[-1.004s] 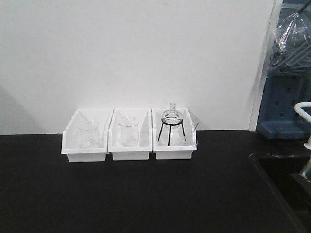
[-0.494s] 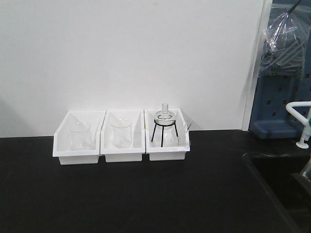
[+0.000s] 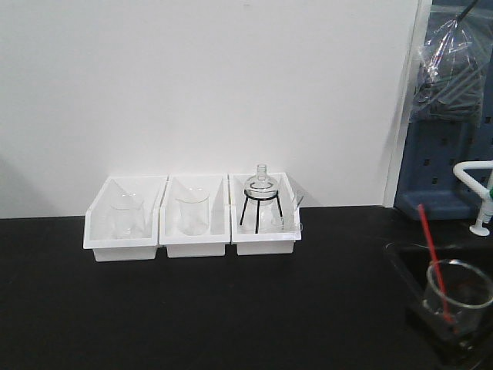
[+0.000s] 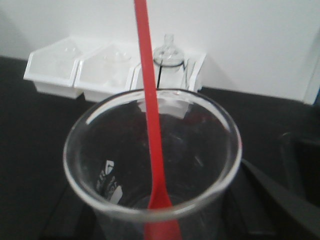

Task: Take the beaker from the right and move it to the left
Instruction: 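Lower the held beaker onto the bench in front of the trays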

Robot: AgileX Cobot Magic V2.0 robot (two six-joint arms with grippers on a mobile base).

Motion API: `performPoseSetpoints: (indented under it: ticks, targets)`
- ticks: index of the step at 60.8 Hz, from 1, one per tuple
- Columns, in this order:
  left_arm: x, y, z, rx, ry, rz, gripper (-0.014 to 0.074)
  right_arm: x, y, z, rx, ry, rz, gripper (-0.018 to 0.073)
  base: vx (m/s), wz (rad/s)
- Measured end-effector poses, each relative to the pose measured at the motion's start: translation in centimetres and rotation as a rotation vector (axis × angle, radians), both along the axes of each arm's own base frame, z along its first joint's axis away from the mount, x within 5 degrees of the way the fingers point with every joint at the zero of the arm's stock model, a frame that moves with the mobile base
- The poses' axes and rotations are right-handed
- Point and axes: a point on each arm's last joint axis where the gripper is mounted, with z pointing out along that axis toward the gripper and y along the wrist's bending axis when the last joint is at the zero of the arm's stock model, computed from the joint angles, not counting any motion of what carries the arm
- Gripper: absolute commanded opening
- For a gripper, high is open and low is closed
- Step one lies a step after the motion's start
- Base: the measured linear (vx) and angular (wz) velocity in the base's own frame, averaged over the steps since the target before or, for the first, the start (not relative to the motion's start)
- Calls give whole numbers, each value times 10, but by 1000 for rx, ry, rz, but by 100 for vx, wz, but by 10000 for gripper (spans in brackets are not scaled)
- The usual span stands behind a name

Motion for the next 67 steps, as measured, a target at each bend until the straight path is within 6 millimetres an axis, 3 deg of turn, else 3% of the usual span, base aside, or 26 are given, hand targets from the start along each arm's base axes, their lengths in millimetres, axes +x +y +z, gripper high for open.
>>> performPoseSetpoints:
  ticks: [13,30,53,67]
  targets:
    - [0,0,0,0,0,0,-6,51,12,-54,77,38,125,-3,0,0]
    - [0,0,0,0,0,0,-6,96,22,-113,200,18,234,-3,0,0]
    - [0,0,0,0,0,0,-6,148,31,-159,185,46,363,-3,0,0]
    - [0,0,0,0,0,0,-6,167,33,-186,120,93,423,-3,0,0]
